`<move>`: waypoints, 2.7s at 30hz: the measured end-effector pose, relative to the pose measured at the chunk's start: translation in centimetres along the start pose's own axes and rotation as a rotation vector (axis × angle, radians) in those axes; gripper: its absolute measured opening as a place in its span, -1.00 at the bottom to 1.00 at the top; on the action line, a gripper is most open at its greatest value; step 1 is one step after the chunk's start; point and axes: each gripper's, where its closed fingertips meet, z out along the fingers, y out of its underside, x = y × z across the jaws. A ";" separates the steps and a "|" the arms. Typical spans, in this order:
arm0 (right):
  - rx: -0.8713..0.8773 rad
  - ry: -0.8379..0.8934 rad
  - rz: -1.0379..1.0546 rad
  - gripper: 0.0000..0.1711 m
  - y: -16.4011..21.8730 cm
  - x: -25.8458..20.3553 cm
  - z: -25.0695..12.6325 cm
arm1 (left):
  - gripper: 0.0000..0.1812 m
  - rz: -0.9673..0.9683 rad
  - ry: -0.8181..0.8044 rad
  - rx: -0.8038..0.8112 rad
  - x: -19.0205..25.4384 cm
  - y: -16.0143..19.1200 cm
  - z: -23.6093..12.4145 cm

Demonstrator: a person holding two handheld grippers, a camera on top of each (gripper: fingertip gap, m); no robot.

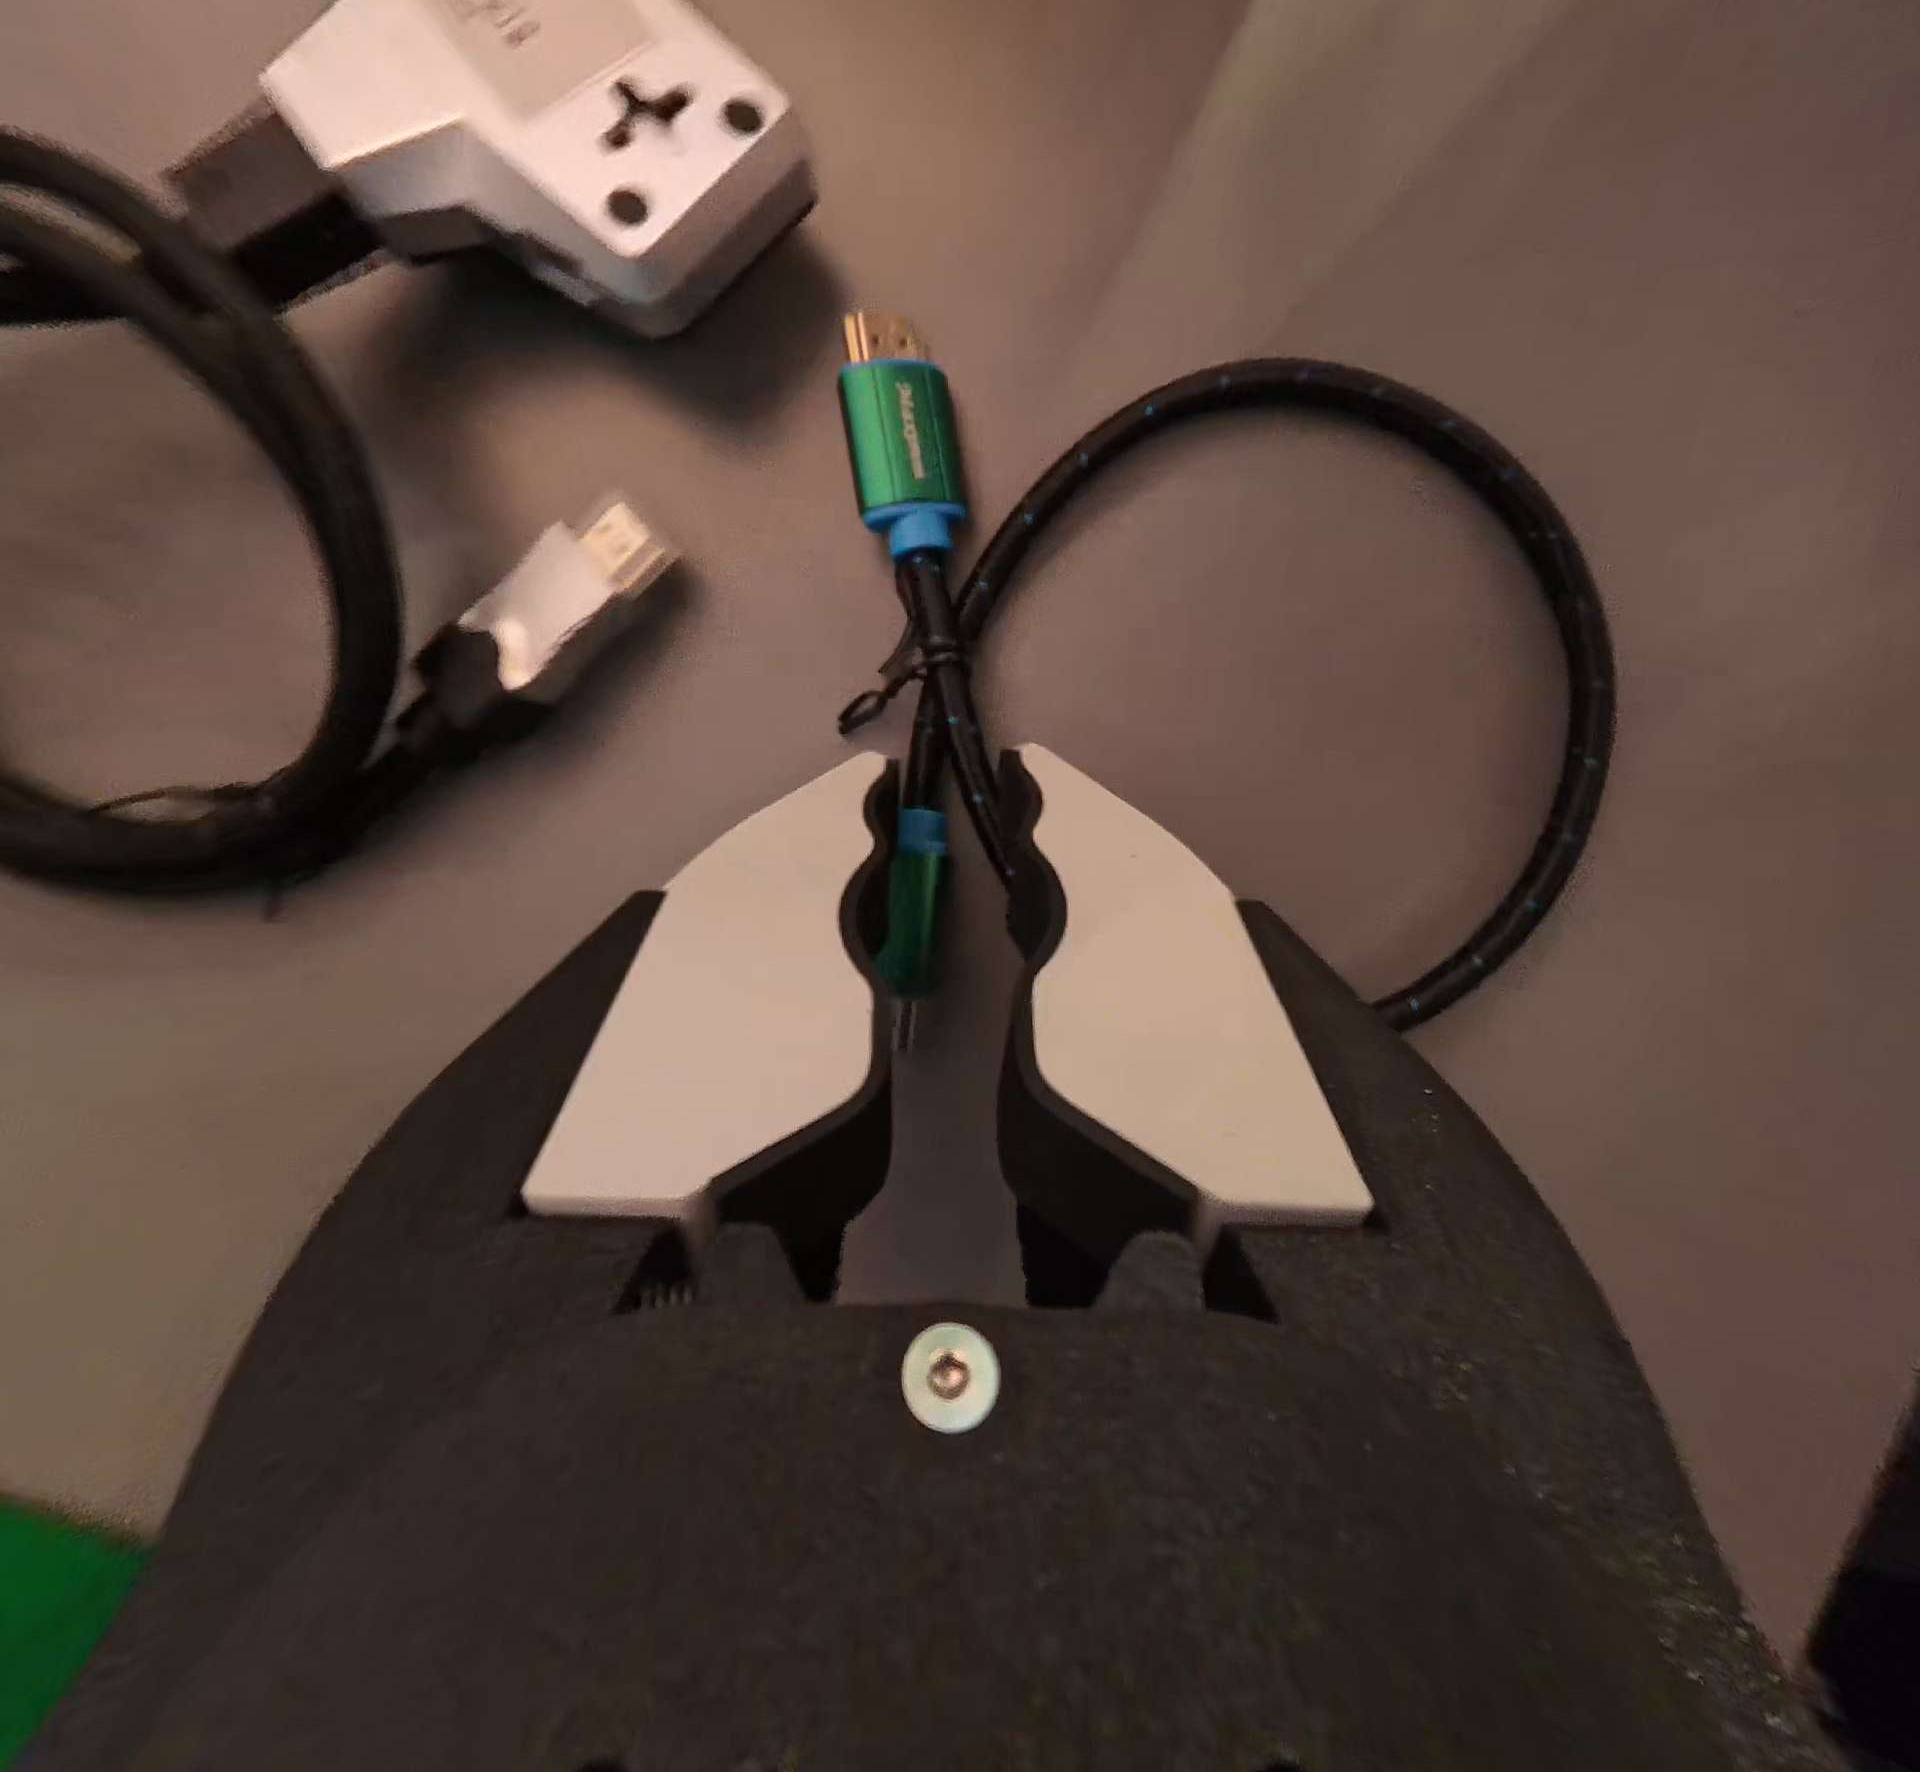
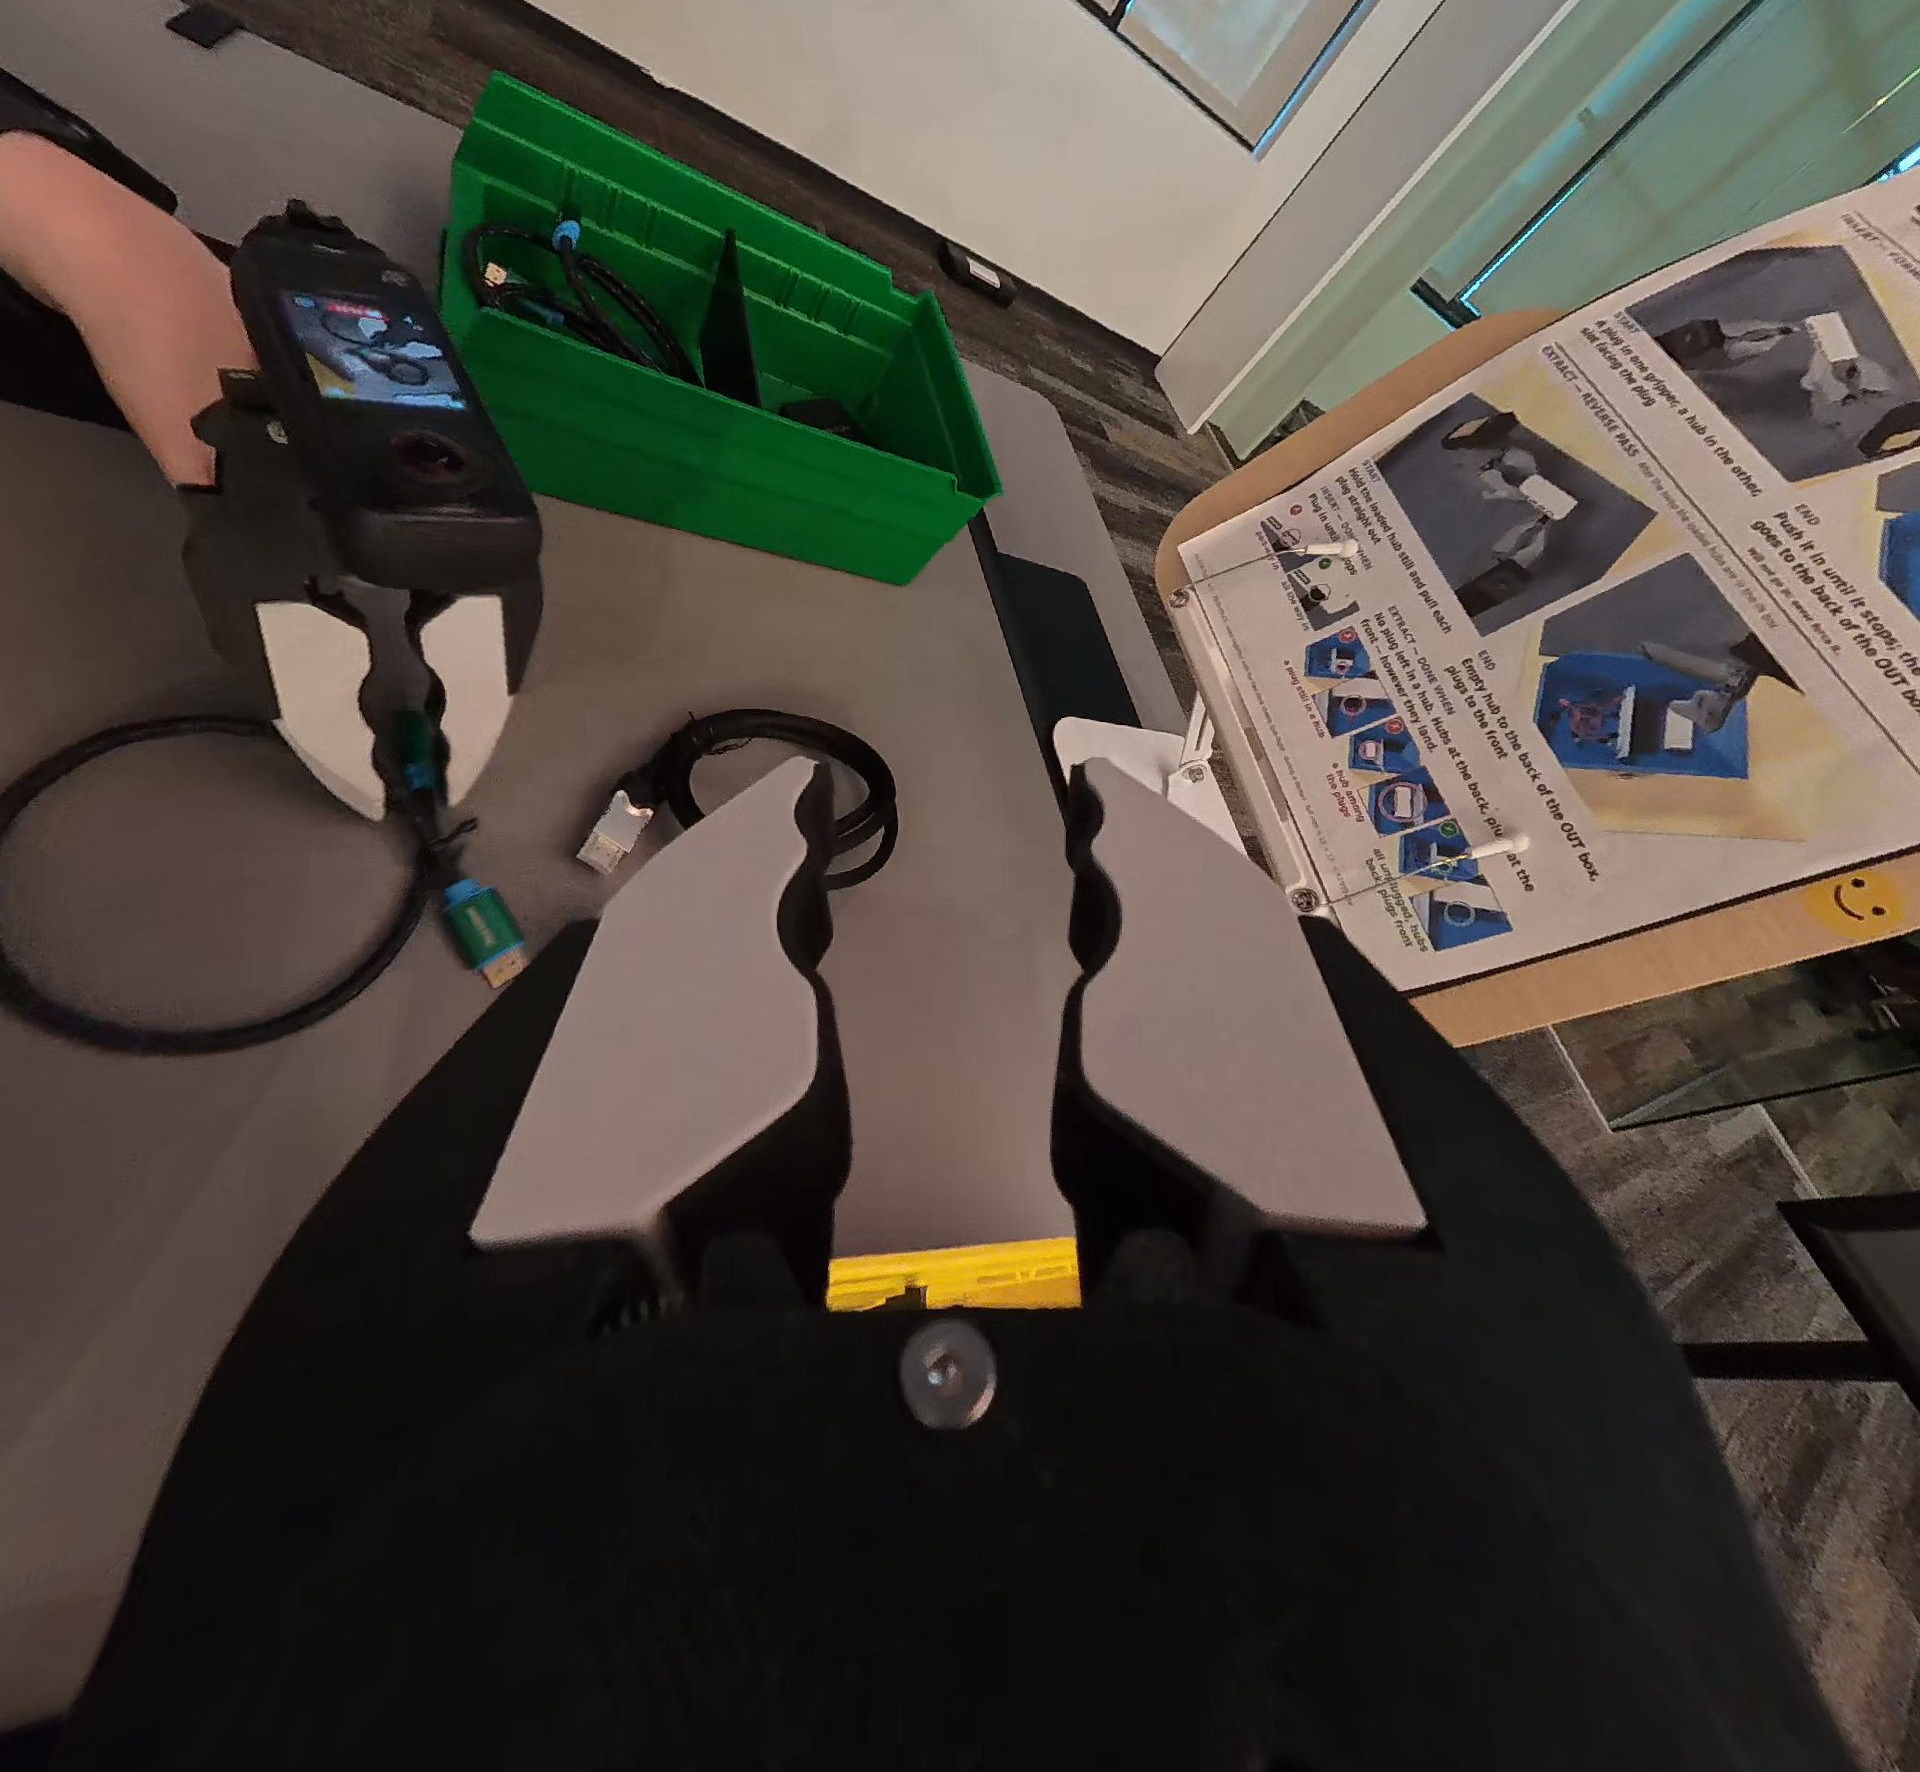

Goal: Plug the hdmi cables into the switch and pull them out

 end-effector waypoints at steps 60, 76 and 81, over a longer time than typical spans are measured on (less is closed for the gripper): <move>-0.198 -0.003 -0.440 -0.75 3.1 -4.2 8.2 | -0.30 0.421 -0.189 0.684 -4.6 -9.7 -15.0; 0.010 -0.096 -0.419 -0.76 -0.7 -7.4 8.8 | -0.69 0.620 -0.545 0.771 -4.3 -12.1 -14.2; -0.041 -0.002 -0.378 -0.68 0.4 -4.9 7.8 | -0.75 0.600 -0.608 0.709 -5.8 -11.8 -13.8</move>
